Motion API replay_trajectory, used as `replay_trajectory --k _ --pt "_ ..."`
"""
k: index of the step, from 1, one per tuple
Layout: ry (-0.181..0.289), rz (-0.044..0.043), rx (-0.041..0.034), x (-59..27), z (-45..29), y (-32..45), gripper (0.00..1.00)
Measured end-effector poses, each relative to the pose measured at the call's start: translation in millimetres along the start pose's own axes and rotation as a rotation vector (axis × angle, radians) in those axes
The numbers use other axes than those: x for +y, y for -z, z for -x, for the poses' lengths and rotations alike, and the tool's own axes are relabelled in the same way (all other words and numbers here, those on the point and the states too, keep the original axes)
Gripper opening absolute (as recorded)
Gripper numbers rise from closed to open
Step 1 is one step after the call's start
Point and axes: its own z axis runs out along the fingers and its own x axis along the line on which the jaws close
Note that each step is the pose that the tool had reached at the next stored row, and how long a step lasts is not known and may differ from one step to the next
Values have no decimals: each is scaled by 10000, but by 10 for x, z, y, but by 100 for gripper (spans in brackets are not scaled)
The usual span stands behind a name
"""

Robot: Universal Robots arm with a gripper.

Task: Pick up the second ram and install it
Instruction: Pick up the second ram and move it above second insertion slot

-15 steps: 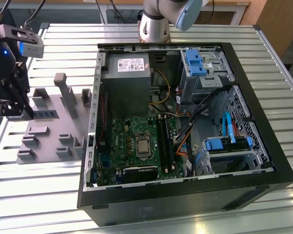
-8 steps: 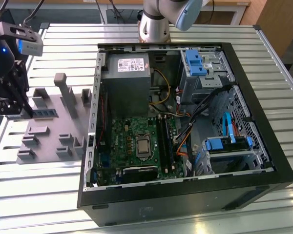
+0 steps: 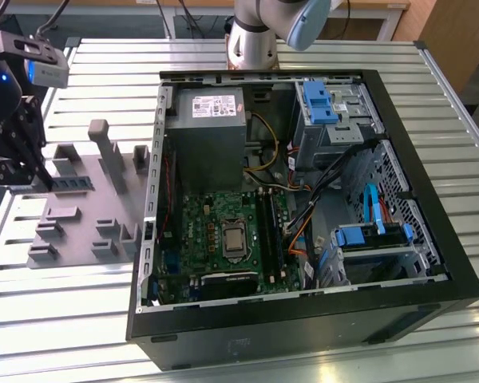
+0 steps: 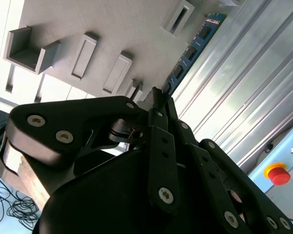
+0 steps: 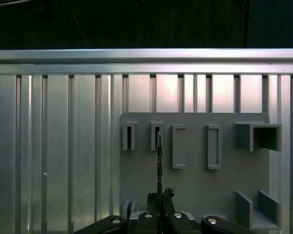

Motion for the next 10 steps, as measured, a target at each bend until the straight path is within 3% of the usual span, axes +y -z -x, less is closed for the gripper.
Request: replay_trajectory --k 10 --pt "0 -1 30 -1 -1 59 14"
